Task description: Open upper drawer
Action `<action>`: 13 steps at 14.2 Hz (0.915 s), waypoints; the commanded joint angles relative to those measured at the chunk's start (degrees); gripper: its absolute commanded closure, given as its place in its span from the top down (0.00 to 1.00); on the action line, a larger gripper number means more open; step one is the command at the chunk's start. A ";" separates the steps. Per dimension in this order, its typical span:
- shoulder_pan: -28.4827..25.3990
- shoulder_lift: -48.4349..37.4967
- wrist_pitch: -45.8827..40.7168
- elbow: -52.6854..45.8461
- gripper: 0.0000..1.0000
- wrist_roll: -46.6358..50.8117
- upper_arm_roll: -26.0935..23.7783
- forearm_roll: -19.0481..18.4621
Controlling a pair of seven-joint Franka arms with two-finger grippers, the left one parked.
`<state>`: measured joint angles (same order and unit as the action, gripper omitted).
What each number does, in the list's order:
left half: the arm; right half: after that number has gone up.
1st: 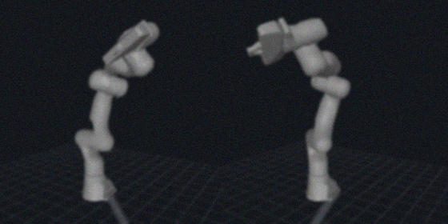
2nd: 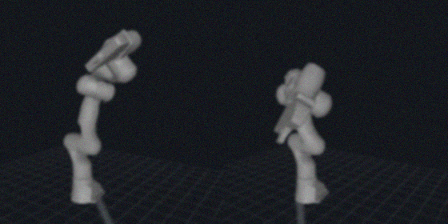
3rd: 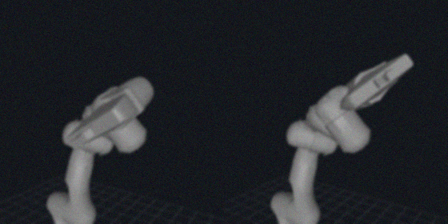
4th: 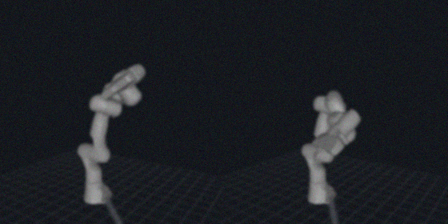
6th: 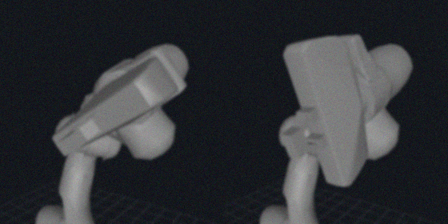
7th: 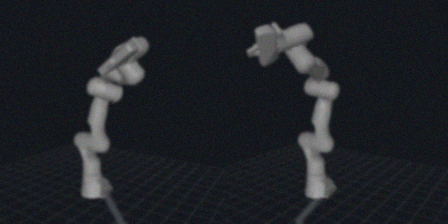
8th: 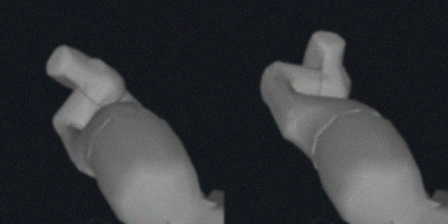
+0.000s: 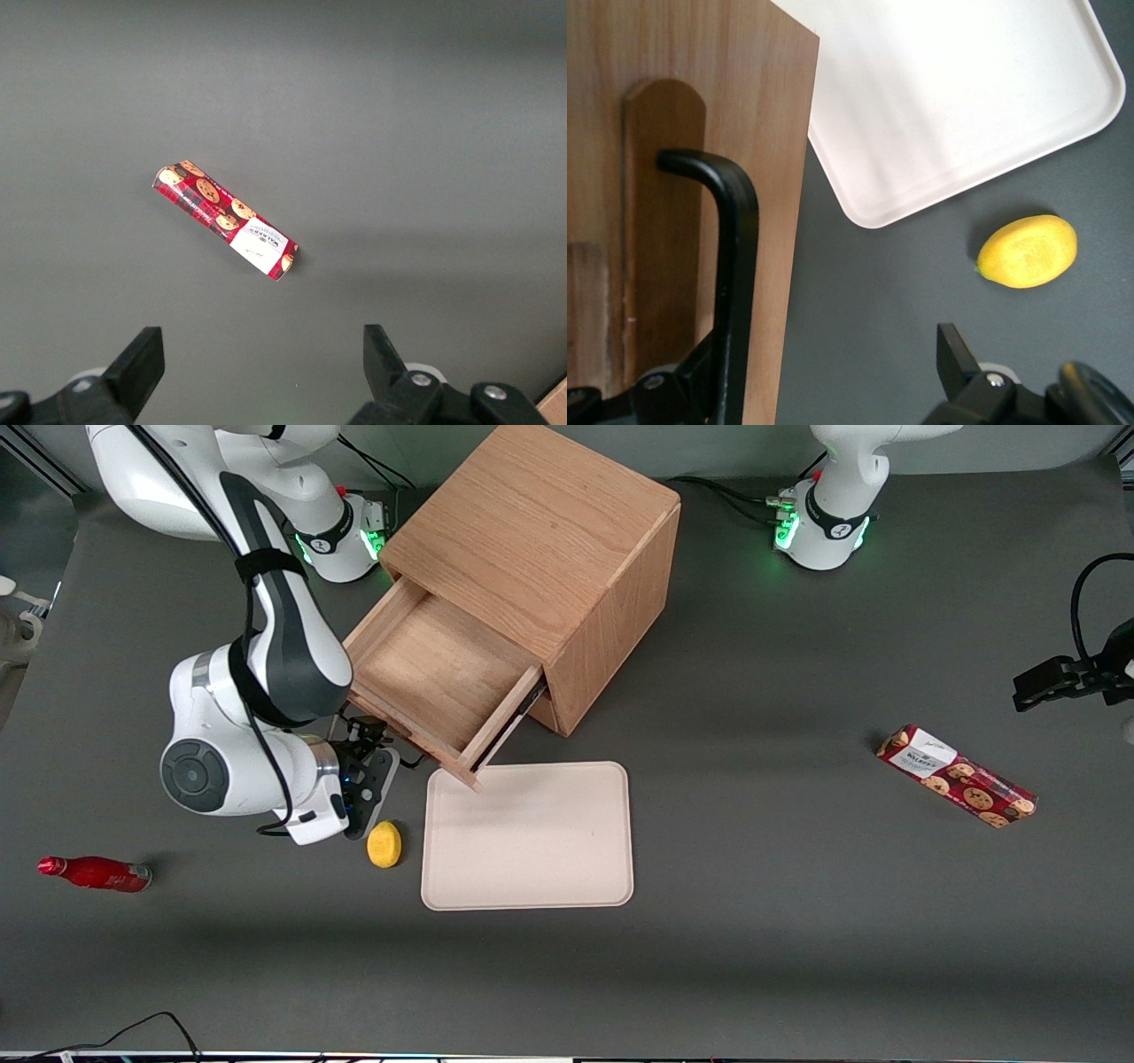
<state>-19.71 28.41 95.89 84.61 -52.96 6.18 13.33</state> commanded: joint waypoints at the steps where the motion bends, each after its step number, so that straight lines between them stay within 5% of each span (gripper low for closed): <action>1: 1.16 1.82 -0.27 -2.43 1.00 -2.67 -0.20 -0.85; 13: 3.19 2.88 -0.53 -4.89 1.00 -3.47 -0.29 -0.67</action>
<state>-16.91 30.39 95.92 81.68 -56.02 6.24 13.23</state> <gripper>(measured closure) 0.000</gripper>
